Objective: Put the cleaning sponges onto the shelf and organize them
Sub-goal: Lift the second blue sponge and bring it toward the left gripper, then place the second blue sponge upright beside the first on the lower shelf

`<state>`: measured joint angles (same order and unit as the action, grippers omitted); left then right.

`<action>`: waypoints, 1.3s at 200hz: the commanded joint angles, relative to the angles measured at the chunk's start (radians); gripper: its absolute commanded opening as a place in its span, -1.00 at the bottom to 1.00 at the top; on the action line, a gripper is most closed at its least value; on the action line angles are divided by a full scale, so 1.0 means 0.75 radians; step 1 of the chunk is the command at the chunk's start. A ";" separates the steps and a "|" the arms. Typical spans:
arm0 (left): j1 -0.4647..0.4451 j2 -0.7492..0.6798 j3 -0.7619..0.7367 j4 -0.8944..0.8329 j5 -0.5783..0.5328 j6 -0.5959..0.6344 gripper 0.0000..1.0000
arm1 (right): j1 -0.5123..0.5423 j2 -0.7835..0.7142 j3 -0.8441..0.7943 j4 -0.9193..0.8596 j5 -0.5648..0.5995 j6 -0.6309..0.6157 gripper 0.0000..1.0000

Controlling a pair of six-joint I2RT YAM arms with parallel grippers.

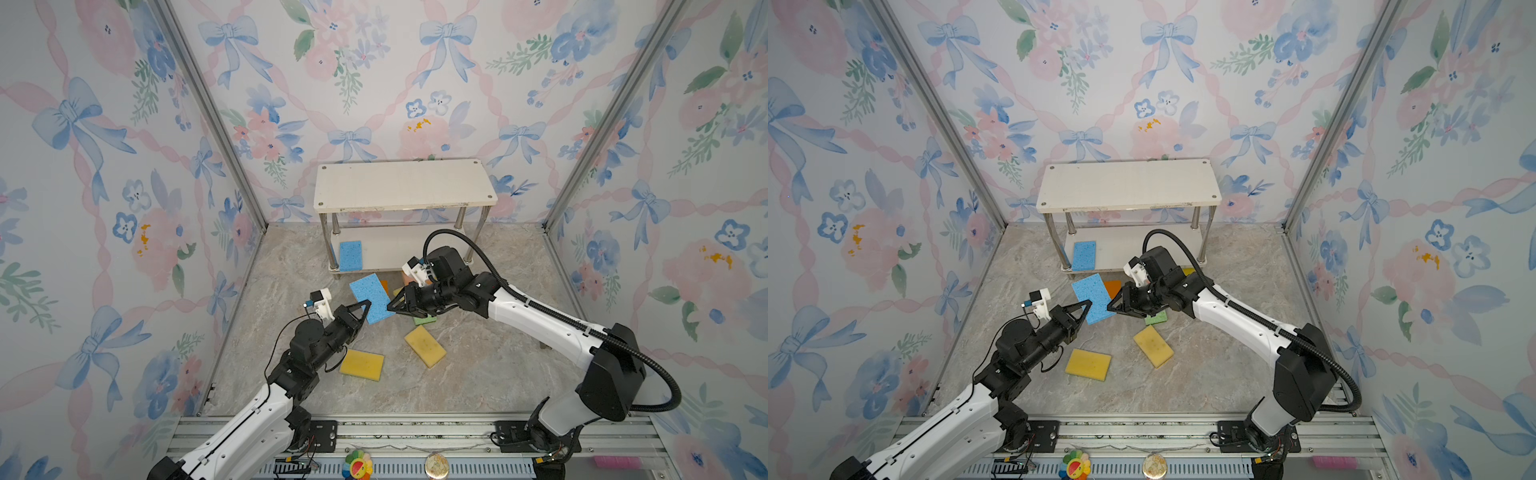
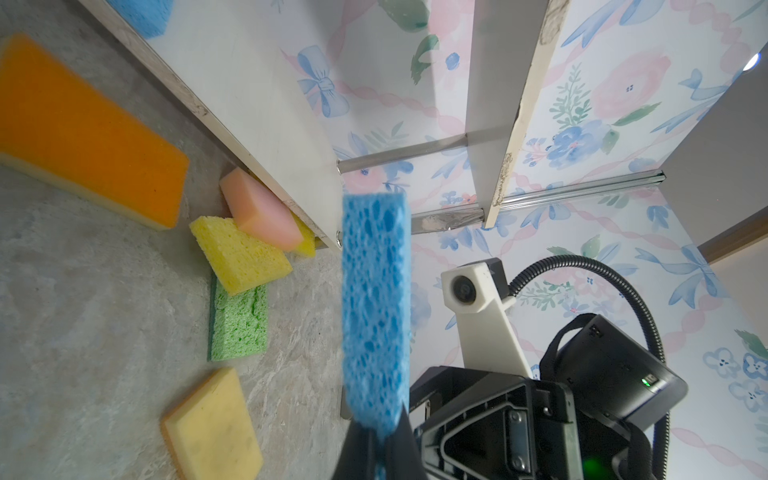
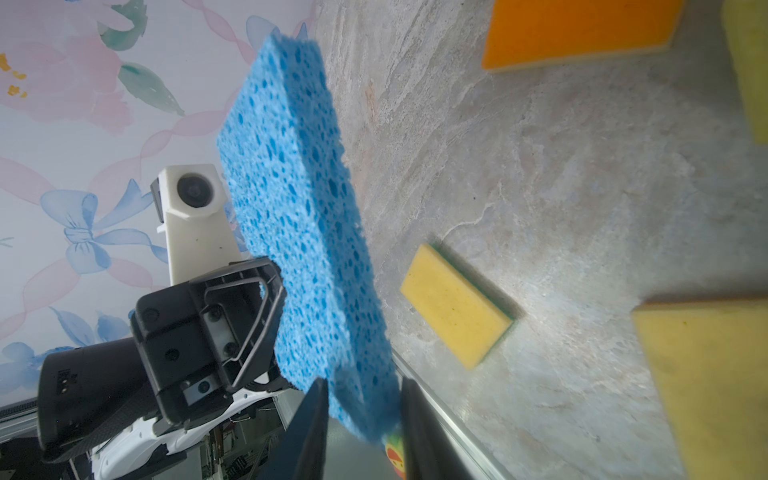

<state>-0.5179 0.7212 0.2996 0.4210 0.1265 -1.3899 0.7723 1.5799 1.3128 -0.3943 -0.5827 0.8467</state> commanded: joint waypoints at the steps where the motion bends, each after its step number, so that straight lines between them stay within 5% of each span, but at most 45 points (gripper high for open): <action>1: -0.007 -0.003 0.031 0.028 -0.015 0.000 -1.00 | 0.027 0.012 0.037 -0.004 -0.011 -0.004 -0.42; 86: -0.007 0.023 0.039 0.040 0.011 0.005 -1.00 | 0.034 0.006 0.039 -0.024 0.024 -0.016 -0.94; 133: -0.007 0.021 0.022 0.040 0.007 -0.010 -1.00 | 0.034 0.018 0.050 -0.029 0.032 -0.018 -1.00; 153: -0.008 0.025 0.022 0.040 0.005 -0.009 -0.69 | 0.035 0.023 0.054 -0.030 0.037 -0.015 -1.00; 191: -0.007 0.031 0.025 0.040 0.010 0.004 0.36 | 0.028 0.031 0.068 -0.057 0.071 -0.017 -1.00; 206: -0.008 0.029 0.028 0.037 0.008 0.015 0.62 | 0.013 0.032 0.081 -0.081 0.099 -0.020 -1.00; 232: -0.008 -0.013 0.067 -0.096 -0.042 0.074 0.79 | -0.042 0.037 0.098 -0.104 0.151 -0.007 -1.00; 260: -0.003 -0.085 0.225 -0.594 -0.235 0.235 0.84 | -0.119 0.062 0.102 -0.082 0.202 0.052 -1.00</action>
<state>-0.5179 0.7055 0.3656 0.2611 0.0769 -1.3323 0.7357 1.5959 1.3579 -0.4450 -0.4923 0.8513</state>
